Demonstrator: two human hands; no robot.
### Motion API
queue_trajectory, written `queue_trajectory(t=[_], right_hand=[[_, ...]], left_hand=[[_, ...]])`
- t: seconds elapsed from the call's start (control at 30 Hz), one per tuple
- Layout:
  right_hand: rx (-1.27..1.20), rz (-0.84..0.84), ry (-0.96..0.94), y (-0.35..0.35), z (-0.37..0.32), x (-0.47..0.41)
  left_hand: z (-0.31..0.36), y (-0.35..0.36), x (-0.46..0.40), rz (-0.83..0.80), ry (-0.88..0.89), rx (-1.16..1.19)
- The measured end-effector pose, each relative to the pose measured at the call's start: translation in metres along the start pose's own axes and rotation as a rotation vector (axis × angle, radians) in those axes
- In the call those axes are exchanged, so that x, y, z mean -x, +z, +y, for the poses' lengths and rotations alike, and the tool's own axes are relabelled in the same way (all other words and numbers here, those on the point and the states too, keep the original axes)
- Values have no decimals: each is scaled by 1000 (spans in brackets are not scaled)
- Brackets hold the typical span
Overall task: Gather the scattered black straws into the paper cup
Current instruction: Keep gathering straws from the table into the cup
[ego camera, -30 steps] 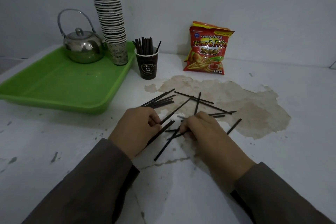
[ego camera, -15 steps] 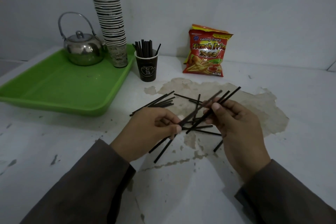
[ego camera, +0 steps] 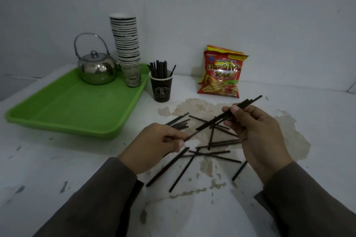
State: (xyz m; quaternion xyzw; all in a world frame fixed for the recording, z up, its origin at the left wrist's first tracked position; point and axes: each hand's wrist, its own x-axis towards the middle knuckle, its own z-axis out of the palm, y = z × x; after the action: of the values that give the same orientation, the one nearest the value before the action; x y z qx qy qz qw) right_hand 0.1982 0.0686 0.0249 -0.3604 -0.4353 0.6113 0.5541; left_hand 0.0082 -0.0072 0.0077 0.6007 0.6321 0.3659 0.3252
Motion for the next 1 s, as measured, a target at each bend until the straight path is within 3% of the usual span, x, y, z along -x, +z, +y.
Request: queue_trajectory(t=[0.13, 0.27, 0.4, 0.57, 0.7, 0.9, 1.0], right_hand=[[23, -59, -44, 31, -12, -36], [119, -46, -224, 78, -23, -67], [346, 48, -496, 117, -19, -90], [542, 47, -643, 139, 0, -105], [668, 11, -625, 146, 20, -115], [995, -182, -538, 152, 44, -124], [1051, -176, -566, 153, 44, -125]], left_hand=[[14, -32, -18, 166, 5, 189], [28, -65, -49, 356, 109, 362], [33, -89, -85, 554, 202, 328], [33, -96, -122, 735, 309, 281], [20, -90, -137, 732, 377, 128], [-6, -78, -150, 669, 321, -193], [-17, -75, -151, 680, 315, -324]])
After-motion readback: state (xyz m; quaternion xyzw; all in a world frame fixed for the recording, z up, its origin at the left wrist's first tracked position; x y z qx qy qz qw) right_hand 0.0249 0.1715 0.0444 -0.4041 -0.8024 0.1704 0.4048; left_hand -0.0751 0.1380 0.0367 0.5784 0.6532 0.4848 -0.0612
